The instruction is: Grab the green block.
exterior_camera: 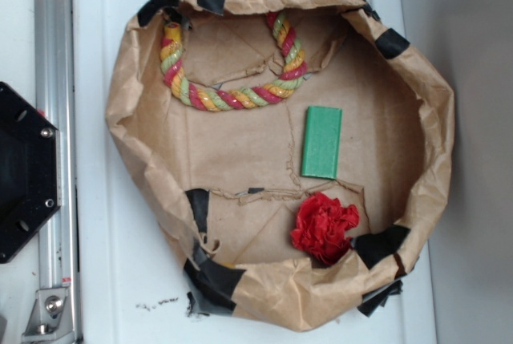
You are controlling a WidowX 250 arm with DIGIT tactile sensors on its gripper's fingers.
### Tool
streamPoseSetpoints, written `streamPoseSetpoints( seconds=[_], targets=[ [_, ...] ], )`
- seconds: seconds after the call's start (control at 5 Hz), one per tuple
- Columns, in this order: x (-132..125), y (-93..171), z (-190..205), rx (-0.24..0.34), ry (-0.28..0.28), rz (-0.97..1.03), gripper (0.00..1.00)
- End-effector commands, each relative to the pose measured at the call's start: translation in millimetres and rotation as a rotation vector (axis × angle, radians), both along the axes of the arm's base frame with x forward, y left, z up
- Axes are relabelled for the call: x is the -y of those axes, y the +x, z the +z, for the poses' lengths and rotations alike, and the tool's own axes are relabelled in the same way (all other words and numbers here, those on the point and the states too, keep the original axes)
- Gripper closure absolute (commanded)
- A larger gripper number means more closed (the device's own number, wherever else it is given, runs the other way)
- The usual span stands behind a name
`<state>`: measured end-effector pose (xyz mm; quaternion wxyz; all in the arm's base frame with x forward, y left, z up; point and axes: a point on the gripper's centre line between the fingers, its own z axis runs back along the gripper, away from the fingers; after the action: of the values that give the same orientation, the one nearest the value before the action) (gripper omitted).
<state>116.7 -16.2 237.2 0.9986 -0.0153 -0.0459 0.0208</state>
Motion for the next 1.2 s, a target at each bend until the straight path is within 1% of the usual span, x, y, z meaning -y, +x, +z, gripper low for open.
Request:
streamPoseSetpoints(
  seconds=[0.0,0.2,0.4,0.6,1.0],
  targets=[
    [0,0,0,0.0,0.0,0.0,0.0],
    [-15,42,-28,0.028,-0.06,0.187,0.0],
    [-26,90,-54,0.109,-0.105,0.349,0.0],
    [-37,126,-80,0.191,-0.12,0.576,0.0],
    [-37,126,-80,0.191,-0.12,0.576,0.0]
  ],
)
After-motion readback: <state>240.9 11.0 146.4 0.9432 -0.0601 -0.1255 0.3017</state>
